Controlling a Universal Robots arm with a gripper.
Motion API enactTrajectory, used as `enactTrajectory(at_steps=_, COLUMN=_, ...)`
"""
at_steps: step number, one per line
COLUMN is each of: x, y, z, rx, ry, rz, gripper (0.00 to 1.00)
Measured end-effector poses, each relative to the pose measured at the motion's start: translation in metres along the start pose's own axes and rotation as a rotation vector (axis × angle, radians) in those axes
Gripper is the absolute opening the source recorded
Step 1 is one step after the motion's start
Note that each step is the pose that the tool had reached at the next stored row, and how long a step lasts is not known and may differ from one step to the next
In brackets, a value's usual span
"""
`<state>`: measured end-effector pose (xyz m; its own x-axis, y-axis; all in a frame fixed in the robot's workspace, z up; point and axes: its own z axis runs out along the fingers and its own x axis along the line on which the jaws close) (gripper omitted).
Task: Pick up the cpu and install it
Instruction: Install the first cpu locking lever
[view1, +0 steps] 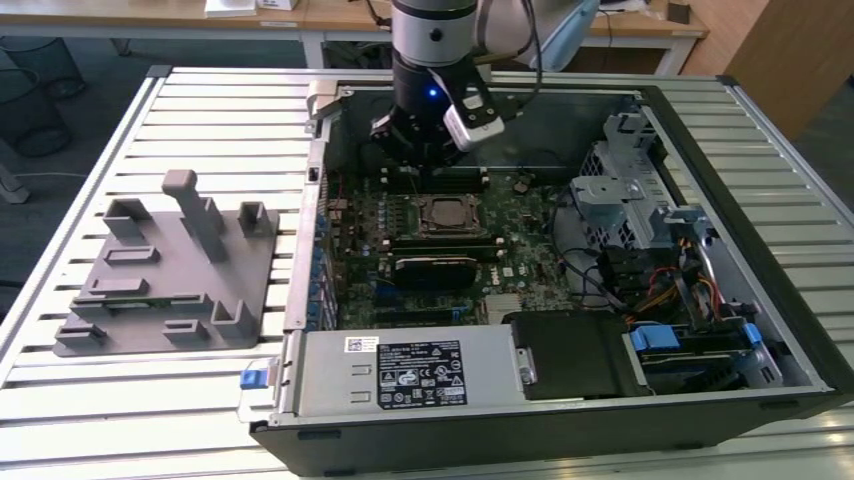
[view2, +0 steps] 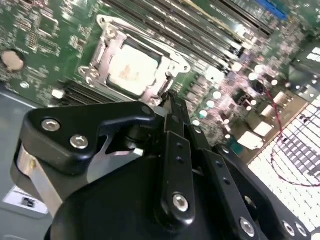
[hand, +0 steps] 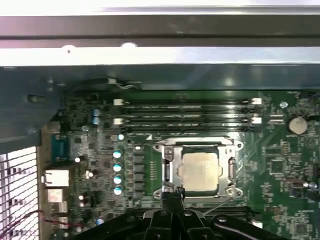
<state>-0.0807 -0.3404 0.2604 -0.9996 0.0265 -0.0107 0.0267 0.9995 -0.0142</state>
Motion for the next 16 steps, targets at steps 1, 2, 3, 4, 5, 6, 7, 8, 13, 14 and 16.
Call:
enactTrajectory(at_steps=1, x=0.0025, y=0.0000, z=0.0001, rx=-0.0001, ry=-0.0001, rz=-0.001, gripper=0.11)
enactTrajectory(at_steps=2, x=0.0044, y=0.0001, z=0.0003, rx=-0.0003, ry=-0.0002, rz=-0.002, gripper=0.11)
enactTrajectory(at_steps=3, x=0.0055, y=0.0002, z=0.0005, rx=-0.0002, ry=-0.0002, rz=-0.002, gripper=0.11)
enactTrajectory(at_steps=4, x=0.0070, y=0.0002, z=0.0007, rx=-0.0002, ry=-0.0001, rz=-0.003, gripper=0.11)
enactTrajectory(at_steps=5, x=0.0087, y=0.0005, z=0.0009, rx=-0.0002, ry=-0.0001, rz=-0.004, gripper=0.11)
enactTrajectory(at_steps=6, x=0.0110, y=0.0010, z=0.0010, rx=0.0000, ry=0.0000, rz=-0.004, gripper=0.11)
enactTrajectory(at_steps=7, x=0.0136, y=0.0015, z=0.0011, rx=-0.0001, ry=-0.0001, rz=-0.005, gripper=0.11)
enactTrajectory(at_steps=8, x=0.0159, y=0.0023, z=0.0012, rx=-0.0001, ry=-0.0001, rz=-0.006, gripper=0.11)
enactTrajectory(at_steps=13, x=0.0225, y=0.0079, z=0.0016, rx=-0.0001, ry=-0.0001, rz=-0.007, gripper=0.11)
enactTrajectory(at_steps=14, x=0.0235, y=0.0095, z=0.0018, rx=-0.0002, ry=-0.0001, rz=-0.008, gripper=0.11)
enactTrajectory(at_steps=16, x=0.0256, y=0.0131, z=0.0020, rx=-0.0002, ry=-0.0002, rz=-0.010, gripper=0.11)
